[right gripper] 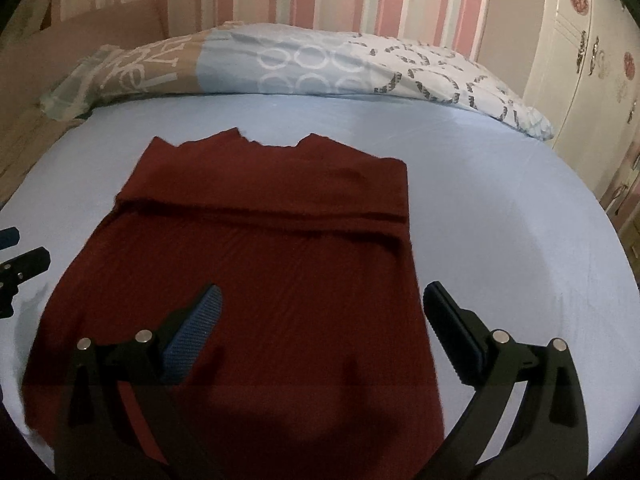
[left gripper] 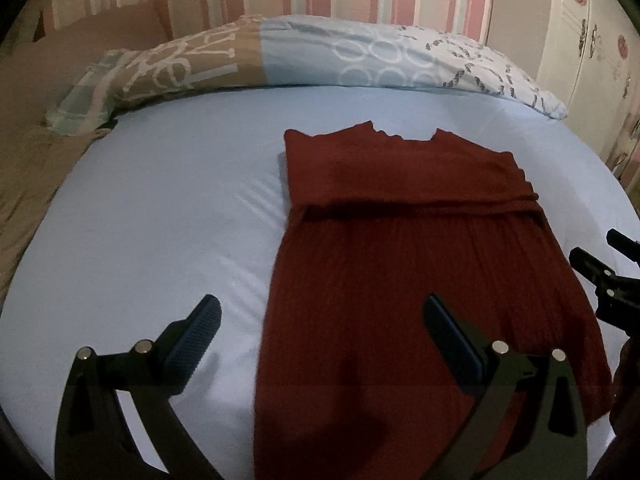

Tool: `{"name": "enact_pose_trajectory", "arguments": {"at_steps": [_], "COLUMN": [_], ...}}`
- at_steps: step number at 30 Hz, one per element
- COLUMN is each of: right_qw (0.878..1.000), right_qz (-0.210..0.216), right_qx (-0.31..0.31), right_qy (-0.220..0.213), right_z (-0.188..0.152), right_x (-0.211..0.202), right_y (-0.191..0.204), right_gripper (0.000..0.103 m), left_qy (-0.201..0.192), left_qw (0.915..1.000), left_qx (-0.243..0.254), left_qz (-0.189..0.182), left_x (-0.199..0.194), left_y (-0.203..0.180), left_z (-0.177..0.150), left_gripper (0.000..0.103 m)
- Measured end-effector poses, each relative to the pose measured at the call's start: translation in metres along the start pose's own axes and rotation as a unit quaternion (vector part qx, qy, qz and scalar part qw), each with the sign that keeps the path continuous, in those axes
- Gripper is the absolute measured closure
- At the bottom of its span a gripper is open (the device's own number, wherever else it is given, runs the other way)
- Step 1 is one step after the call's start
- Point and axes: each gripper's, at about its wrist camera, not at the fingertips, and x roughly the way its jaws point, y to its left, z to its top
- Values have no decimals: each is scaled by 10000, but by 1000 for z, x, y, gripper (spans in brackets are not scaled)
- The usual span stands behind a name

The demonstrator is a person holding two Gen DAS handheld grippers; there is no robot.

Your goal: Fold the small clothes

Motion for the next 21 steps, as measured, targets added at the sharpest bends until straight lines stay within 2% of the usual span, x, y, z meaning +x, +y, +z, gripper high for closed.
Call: {"name": "enact_pose_trajectory", "arguments": {"at_steps": [13, 17, 21], "right_qw": [9994, 9990, 9993], "right_qz": [-235, -377, -354], "right_qx": [-268, -216, -109], "right_qy": [-47, -77, -36], "right_z": [-46, -66, -84], "right_x": [-62, -80, -88], "right_y": [13, 9, 3], "right_gripper": [3, 3, 3], "left_qy": [-168, -184, -114], "left_qw": [9993, 9990, 9995], "left_qx": [180, 206, 32], "left_qz": [291, 358, 302], "left_x": [-68, -80, -84], "left_y": [-6, -5, 1], "left_z": [-53, -71, -86], "left_gripper": [2, 2, 2]}}
